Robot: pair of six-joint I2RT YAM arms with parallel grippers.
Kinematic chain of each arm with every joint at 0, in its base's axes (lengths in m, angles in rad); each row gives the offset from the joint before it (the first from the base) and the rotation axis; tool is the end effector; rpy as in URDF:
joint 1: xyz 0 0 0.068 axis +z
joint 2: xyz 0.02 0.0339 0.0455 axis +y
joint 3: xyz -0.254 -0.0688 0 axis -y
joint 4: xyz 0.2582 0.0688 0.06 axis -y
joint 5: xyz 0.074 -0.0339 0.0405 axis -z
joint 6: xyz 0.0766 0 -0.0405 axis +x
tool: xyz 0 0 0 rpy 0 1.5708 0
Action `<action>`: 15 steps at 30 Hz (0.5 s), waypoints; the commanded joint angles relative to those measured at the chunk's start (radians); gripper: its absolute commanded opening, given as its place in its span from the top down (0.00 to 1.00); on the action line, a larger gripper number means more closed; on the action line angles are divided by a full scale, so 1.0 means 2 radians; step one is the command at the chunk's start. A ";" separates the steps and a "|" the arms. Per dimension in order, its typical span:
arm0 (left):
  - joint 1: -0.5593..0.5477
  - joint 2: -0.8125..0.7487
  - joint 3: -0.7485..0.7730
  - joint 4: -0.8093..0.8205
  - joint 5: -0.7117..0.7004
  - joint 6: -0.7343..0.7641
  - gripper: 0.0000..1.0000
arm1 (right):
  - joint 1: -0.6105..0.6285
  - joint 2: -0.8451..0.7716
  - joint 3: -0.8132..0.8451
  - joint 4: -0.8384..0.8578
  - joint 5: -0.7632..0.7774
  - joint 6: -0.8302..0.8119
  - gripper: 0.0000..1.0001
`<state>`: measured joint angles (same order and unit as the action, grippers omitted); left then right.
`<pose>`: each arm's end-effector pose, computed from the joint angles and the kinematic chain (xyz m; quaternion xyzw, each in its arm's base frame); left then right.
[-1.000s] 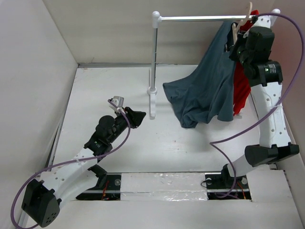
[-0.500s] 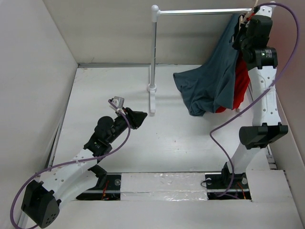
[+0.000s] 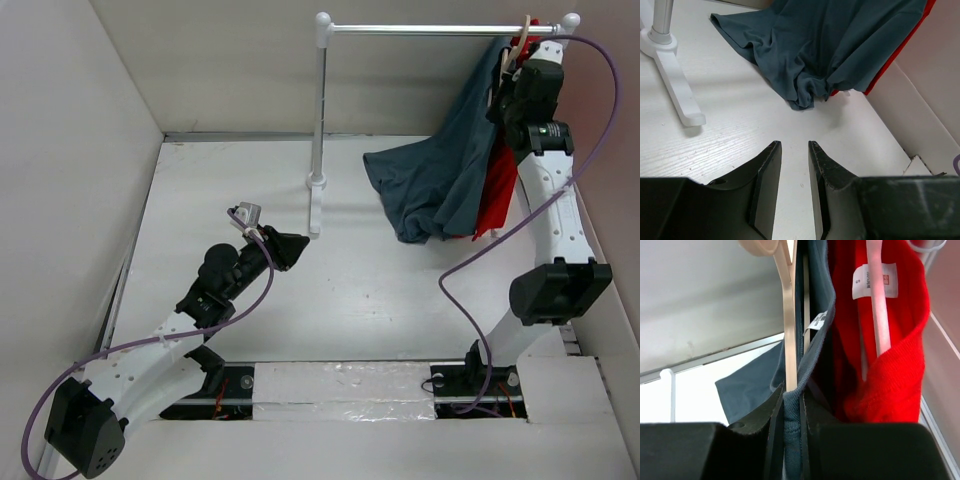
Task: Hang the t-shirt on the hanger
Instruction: Place the hanger at the clothesline.
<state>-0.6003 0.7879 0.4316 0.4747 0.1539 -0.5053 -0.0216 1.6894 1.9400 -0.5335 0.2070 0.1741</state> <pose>0.2016 -0.1523 0.2774 0.0889 0.6586 -0.4349 0.6077 0.4279 -0.0250 0.4463 0.1394 0.7856 -0.0369 0.6017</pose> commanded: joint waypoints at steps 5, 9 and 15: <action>-0.001 -0.008 -0.006 0.025 0.001 0.000 0.75 | -0.004 -0.079 -0.089 0.085 -0.014 0.023 0.81; -0.001 -0.016 -0.006 0.020 -0.007 -0.001 0.74 | 0.001 -0.127 -0.122 0.098 -0.020 0.043 0.41; -0.001 -0.034 -0.010 0.014 -0.022 -0.003 0.70 | 0.063 -0.254 -0.224 0.143 0.002 0.048 0.00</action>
<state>-0.6003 0.7521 0.4278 0.4664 0.1257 -0.5076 0.0463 1.3071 1.5707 -0.3779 0.1925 0.2516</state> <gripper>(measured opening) 0.297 0.997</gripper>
